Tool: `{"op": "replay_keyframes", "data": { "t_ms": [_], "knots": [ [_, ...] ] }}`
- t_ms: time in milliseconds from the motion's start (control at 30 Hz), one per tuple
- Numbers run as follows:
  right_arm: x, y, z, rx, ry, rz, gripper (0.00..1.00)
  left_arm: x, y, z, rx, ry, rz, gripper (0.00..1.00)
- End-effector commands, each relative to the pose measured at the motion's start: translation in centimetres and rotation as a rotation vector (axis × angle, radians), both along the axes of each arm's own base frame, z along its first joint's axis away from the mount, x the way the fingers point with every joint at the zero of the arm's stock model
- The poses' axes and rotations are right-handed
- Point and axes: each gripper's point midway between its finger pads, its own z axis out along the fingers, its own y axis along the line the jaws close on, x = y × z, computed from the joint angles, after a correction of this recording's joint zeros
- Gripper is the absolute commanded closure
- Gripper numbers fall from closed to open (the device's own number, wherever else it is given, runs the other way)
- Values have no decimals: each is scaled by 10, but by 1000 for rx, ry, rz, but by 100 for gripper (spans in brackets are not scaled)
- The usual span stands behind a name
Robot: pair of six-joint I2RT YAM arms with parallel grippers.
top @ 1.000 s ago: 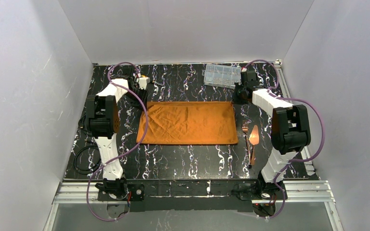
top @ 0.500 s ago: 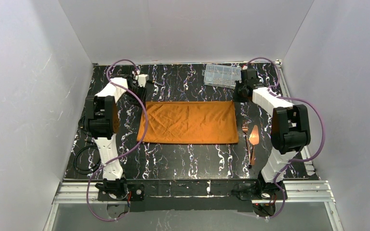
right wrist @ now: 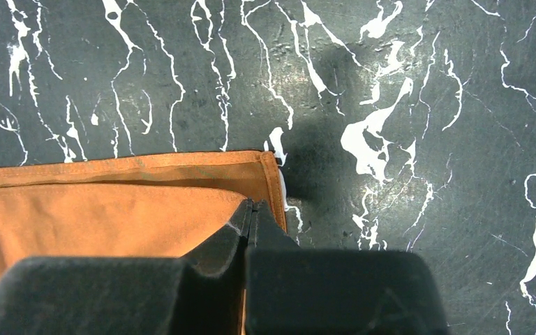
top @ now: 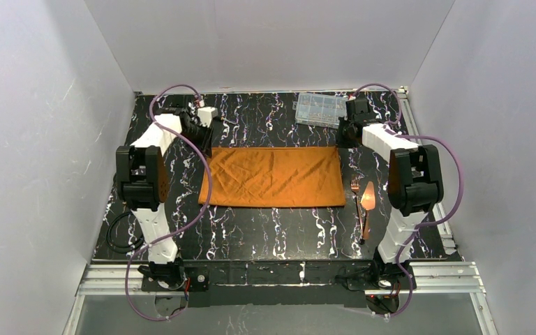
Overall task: Fold the napkin into a case and place the utensils inside
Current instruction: Smooth out the rectangle-folded napkin at the center of the board.
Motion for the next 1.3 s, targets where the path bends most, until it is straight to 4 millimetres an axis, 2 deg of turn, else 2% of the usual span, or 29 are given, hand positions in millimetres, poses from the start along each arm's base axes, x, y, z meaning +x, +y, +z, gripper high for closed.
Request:
{"op": "replay_keyframes", "data": {
  "t_ms": [0,133,233,467,500,633,733,800,833,900,1000,1133,1267],
  "knots": [
    [14,-5,8,-25,-33,-17,99,-40,-25,16,-100,44,-147,75],
    [17,-6,5,-30,-28,-21,99,-71,-40,16,-160,88,-282,74],
    [20,-6,4,-31,-31,-20,99,-85,-38,8,-111,87,-366,75],
    [25,-6,1,-37,-27,-16,97,-90,-31,-9,-44,84,-408,74],
    [24,-6,1,-38,-24,-16,93,-91,-29,-11,-36,85,-408,74],
    [22,-7,-1,-48,-2,-19,66,-89,-29,-14,-26,78,-404,74],
    [20,-14,6,-78,6,-49,41,-85,-30,-11,-25,63,-392,74],
    [19,-18,16,-94,-5,-72,32,-83,-30,-10,-23,55,-384,74],
    [18,-19,23,-96,-19,-76,30,-81,-30,-9,-21,50,-379,74],
    [14,-16,41,-76,-70,-83,31,-80,-31,-6,-24,44,-371,74],
    [-5,6,58,49,-112,-50,38,-79,-34,4,-39,23,-360,75],
    [-58,50,41,189,-18,77,55,-81,-38,19,-61,5,-360,74],
    [-103,64,18,282,81,122,71,-90,-37,23,-40,-5,-392,87]
  ]
}}
